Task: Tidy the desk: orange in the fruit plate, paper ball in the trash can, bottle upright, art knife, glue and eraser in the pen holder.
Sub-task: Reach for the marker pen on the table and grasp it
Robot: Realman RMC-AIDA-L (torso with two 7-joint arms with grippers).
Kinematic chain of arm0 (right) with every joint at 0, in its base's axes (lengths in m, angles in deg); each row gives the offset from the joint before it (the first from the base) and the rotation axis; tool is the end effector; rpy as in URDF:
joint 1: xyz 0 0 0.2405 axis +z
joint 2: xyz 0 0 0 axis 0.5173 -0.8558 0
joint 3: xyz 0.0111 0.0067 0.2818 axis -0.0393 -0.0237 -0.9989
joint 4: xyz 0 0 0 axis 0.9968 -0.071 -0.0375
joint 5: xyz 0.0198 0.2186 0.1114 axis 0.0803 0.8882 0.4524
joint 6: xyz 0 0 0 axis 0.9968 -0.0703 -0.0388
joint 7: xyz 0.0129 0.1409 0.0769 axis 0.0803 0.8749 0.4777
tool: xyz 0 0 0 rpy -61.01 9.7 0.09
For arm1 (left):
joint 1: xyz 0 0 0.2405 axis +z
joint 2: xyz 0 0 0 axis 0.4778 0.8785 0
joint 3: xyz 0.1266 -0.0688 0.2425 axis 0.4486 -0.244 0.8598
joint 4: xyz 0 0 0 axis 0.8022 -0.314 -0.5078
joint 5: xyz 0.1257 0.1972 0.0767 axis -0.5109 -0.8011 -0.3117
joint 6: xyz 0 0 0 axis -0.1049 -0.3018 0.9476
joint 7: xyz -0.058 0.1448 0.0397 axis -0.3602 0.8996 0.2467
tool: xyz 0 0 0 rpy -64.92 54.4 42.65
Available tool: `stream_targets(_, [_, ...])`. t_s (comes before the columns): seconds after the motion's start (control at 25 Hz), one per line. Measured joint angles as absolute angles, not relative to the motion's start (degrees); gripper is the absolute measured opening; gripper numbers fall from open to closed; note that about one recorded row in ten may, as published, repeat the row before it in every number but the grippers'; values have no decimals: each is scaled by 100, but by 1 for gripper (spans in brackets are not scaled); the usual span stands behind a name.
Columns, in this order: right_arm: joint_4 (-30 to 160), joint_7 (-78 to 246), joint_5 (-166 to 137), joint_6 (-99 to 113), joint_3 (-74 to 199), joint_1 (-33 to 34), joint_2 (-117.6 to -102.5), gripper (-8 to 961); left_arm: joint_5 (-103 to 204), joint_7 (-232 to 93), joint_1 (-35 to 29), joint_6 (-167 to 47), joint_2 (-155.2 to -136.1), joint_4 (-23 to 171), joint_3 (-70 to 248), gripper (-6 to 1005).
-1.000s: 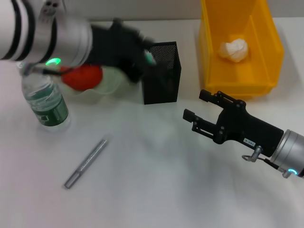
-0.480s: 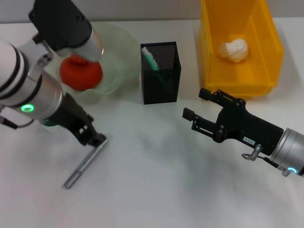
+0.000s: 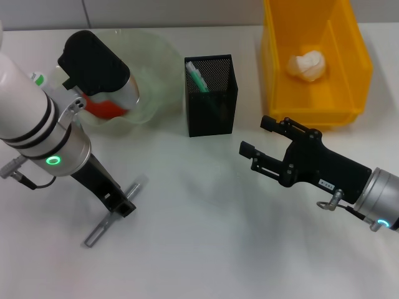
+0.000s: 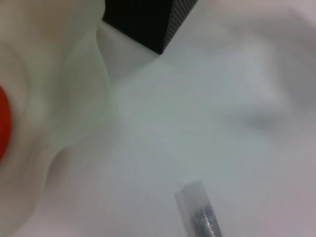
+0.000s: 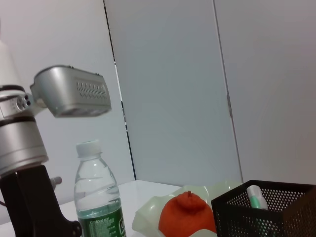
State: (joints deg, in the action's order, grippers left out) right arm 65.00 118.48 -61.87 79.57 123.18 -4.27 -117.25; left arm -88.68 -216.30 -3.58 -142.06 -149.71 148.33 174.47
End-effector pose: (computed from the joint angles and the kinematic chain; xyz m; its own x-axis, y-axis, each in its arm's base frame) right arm 0.3190 0.3148 -0.1163 0.6723 -0.1487 -0.7252 -0.5164 -0.7962 -0.3155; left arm -0.2124 0.3741 -0.0624 0.7032 0.5914 -0.3947 0.4619 -0.8020 -0.3787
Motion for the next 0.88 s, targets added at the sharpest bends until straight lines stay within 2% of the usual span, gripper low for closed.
stream_targets(0.8, [6489,11860,-6187,7957,12318,-429,-11725,730,-8909,-21575,-371,-14062,-14964,14650,17471,496])
stream_targets(0.88, [6489,11860,-6187,7957,12318,-431,-11725,730,-8908,-21570,-371,-14063,-14963,14651,17471,472])
